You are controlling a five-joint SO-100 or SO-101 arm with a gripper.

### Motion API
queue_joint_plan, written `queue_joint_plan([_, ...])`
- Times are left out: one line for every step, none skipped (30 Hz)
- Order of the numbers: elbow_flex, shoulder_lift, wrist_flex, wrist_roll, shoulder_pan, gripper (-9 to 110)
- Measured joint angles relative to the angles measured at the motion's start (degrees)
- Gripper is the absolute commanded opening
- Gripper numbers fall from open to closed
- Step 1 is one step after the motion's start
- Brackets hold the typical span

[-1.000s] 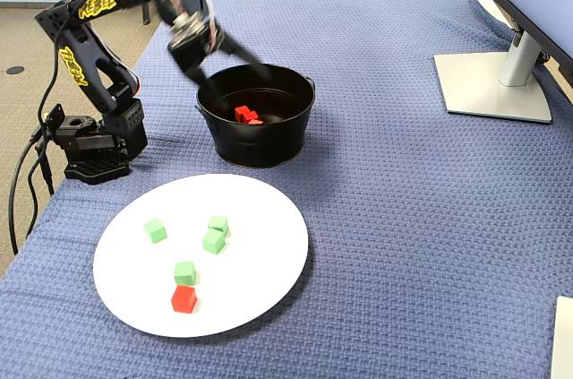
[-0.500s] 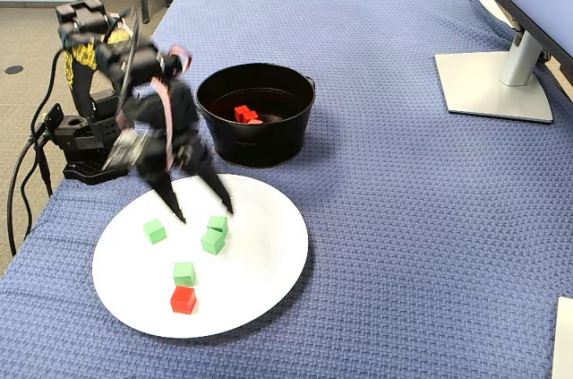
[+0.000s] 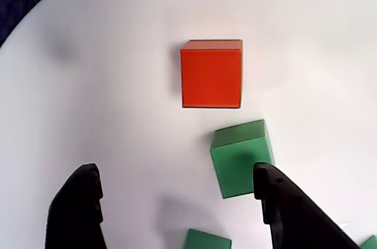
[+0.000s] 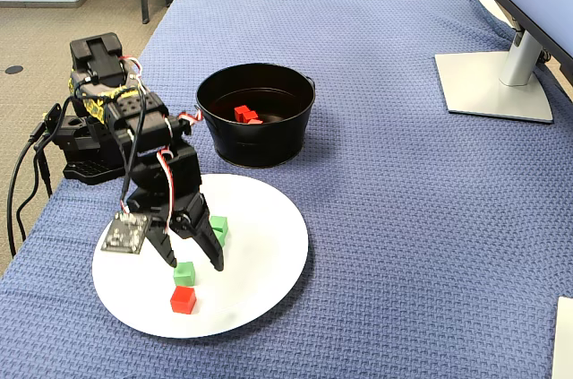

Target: Pick up the red cubes from the white plate and place them in the black recipient

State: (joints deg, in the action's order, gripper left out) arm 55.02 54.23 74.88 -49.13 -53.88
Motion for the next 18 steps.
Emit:
queue_joint_plan([-0.26,-0.26,0.18,-1.14,-0.26,25])
queue_joint_plan([-0.44,-0.44,0.44,-2.37,-0.62,25])
queue_joint_plan([-0.62,-0.70,0.44,-3.43,-0.88,25])
queue_joint_plan([-0.79,-0.88,0.44,-4.57,-1.23,25])
queue_joint_plan([-0.79,-1.05,0.44,-6.06,-1.58,25])
queue_joint_plan([-0.88,-1.49,0.44,-7.21,-1.76,25])
queue_joint_plan([-1.32,-2.02,0.44,-8.09,-1.93,25])
queue_joint_plan([-1.85,-2.55,0.44,-8.79,-1.93,25])
queue_joint_plan([-2.46,-2.99,0.44,-9.32,-1.93,25])
queue_joint_plan([-3.25,-3.52,0.44,-9.67,-2.02,24])
queue_joint_plan([-4.04,-4.13,0.44,-10.02,-2.20,24])
queue_joint_plan([-4.83,-4.66,0.53,-10.46,-2.46,24])
queue_joint_plan([-5.63,-5.27,0.53,-10.72,-2.81,24])
queue_joint_plan([-6.50,-5.98,0.53,-11.07,-3.25,24])
queue_joint_plan([-7.38,-6.59,0.53,-11.25,-3.69,23])
queue_joint_plan([-8.26,-7.38,0.70,-11.51,-3.96,23])
queue_joint_plan([-9.14,-8.00,1.14,-11.69,-4.04,22])
queue_joint_plan([-10.11,-8.79,1.76,-11.87,-4.04,20])
